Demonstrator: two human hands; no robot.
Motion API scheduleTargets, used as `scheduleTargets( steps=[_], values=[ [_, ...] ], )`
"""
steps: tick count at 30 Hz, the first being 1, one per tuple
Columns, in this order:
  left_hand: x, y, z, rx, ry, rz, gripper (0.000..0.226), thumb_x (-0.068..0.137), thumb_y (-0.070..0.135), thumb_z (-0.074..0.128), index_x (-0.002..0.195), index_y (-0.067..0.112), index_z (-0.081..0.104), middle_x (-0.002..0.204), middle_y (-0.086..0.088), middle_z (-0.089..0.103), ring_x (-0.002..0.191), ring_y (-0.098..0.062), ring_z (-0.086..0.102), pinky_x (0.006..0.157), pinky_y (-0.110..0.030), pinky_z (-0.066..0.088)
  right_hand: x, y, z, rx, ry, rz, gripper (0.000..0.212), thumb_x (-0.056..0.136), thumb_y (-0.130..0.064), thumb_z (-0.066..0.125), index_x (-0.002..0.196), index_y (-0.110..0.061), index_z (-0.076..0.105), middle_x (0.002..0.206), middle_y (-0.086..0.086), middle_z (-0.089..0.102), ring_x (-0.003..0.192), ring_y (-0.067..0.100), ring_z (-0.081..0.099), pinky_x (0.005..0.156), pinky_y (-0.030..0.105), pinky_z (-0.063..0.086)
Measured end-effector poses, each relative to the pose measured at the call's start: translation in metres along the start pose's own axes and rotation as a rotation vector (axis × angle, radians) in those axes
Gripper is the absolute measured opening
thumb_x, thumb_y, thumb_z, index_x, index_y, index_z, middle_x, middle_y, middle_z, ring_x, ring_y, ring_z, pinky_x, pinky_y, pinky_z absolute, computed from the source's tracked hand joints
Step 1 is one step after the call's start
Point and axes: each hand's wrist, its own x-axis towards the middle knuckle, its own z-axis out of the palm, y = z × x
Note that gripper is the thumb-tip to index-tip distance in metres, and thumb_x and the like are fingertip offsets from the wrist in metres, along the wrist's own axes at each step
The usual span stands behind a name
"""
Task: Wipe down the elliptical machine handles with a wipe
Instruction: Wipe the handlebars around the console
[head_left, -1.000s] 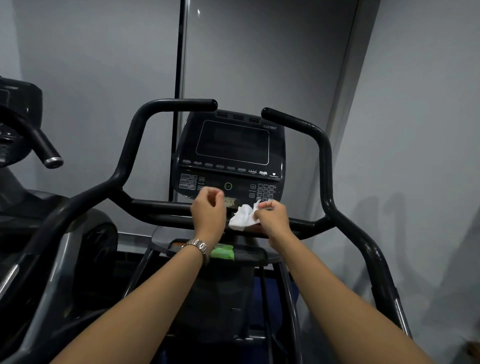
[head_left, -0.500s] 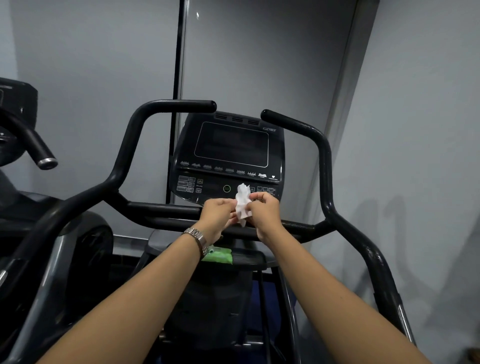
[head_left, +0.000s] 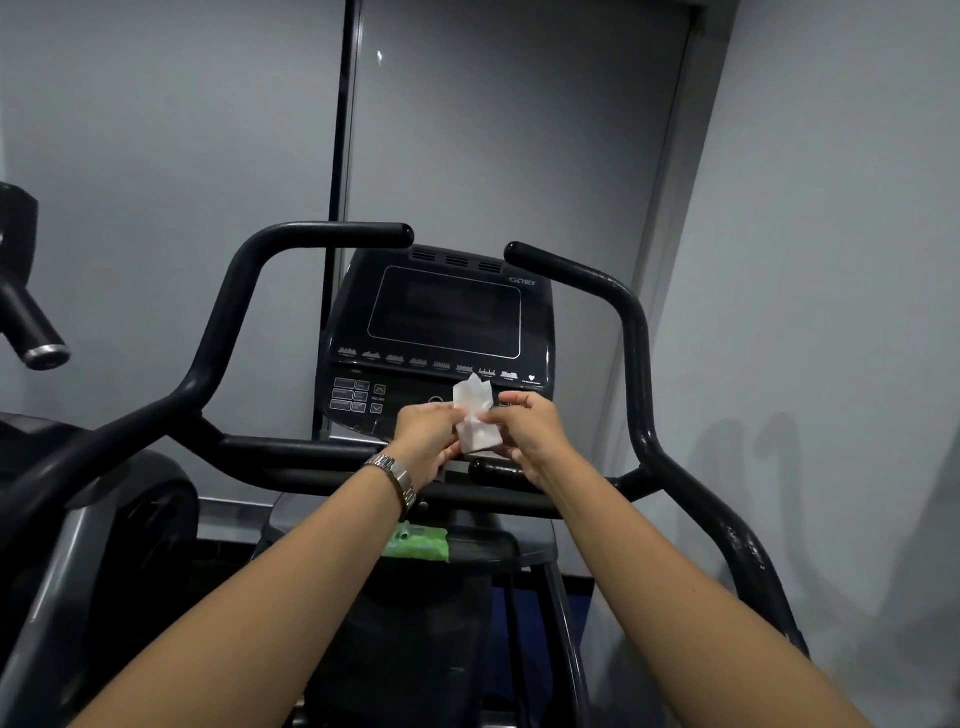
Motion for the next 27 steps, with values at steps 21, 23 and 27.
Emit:
scheduleTargets(
  steps=[21,23,27],
  values=[
    [0.125,0.083,0.055,1.017,-0.192,0.762,0.031,0.091,0.017,0.058,0.121,0.013,0.052,0.114,-0.003,0.058,0.100,-0.016,0.057,0.084,-0.029,0.051,0.109,-0.060,-0.040,0.120,0.322,-0.177,0.015,0.083,-0.003,0.070,0.074,-0.015,0.064,0.083,0.006,0.067,0.079,0.023,0.068,0.074,0.037,0.059],
    [0.141,0.099,0.056,1.234,-0.174,0.916,0.043,0.093,0.017,0.055,0.134,0.012,0.044,0.133,-0.004,0.048,0.121,-0.021,0.046,0.102,-0.036,0.042,0.120,-0.065,-0.057,0.034,0.346,-0.220,0.014,0.082,-0.004,0.069,0.077,-0.016,0.066,0.085,0.004,0.067,0.076,0.017,0.066,0.068,0.032,0.058],
    [0.172,0.127,0.065,1.449,-0.161,1.095,0.058,0.093,0.017,0.052,0.145,0.011,0.028,0.151,-0.003,0.028,0.137,-0.023,0.027,0.110,-0.041,0.032,0.145,-0.082,-0.084,-0.128,0.432,-0.364,0.013,0.080,-0.005,0.070,0.091,-0.011,0.075,0.089,0.005,0.073,0.075,0.014,0.066,0.062,0.024,0.053]
  ],
)
